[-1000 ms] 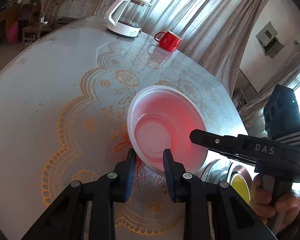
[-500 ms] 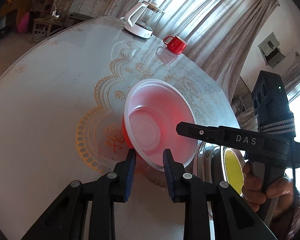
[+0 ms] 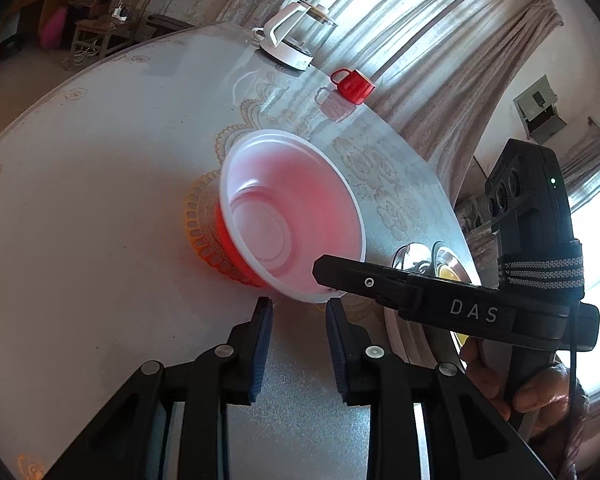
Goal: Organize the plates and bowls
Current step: 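Lift the red bowl with the left gripper toward the bowl stack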
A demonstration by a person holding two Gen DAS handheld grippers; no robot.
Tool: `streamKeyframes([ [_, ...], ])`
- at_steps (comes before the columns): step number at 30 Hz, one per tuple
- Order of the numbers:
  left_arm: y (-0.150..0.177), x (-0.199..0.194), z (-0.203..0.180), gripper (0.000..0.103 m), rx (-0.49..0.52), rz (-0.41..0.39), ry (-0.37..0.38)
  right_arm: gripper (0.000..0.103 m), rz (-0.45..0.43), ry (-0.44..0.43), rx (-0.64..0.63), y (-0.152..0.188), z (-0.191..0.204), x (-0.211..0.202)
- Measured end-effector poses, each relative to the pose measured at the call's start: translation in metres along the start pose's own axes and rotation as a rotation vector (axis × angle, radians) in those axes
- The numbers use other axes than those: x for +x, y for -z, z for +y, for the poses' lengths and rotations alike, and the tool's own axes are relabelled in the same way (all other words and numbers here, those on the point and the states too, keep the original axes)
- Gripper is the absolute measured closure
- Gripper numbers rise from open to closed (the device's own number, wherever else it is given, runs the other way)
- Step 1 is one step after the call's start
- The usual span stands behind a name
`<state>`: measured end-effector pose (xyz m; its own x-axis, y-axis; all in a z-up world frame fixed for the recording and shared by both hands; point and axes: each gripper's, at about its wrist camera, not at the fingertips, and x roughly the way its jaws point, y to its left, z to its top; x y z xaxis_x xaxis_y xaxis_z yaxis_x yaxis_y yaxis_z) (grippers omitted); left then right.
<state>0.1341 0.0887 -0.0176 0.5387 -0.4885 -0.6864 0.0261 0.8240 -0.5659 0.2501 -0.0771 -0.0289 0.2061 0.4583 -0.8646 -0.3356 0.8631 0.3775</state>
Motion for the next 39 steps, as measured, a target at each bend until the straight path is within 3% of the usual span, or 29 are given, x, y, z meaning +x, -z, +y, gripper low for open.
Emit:
streamKeyframes([
  [5,-0.007,-0.007,0.004,0.072,0.009,-0.070,-0.051,0.069,-0.038,0.005,0.026,0.001,0.003,-0.002],
  [7,-0.016,-0.008,0.008,0.067,-0.009,-0.104,-0.068,0.067,-0.074,0.018,0.036,0.002,0.002,-0.006],
  [12,-0.039,-0.005,0.018,0.066,-0.038,-0.151,-0.096,0.067,-0.162,0.069,0.048,0.002,0.002,-0.012],
  [16,-0.052,0.012,0.022,0.067,-0.034,-0.132,-0.119,0.078,-0.192,0.093,0.042,0.006,0.002,-0.013],
  [21,-0.047,0.019,0.021,0.078,0.004,-0.101,-0.118,0.083,-0.196,0.100,0.046,0.007,0.006,-0.009],
  [39,-0.009,-0.023,-0.012,0.079,0.086,-0.146,-0.099,0.084,-0.283,0.073,0.054,0.040,0.008,-0.046],
])
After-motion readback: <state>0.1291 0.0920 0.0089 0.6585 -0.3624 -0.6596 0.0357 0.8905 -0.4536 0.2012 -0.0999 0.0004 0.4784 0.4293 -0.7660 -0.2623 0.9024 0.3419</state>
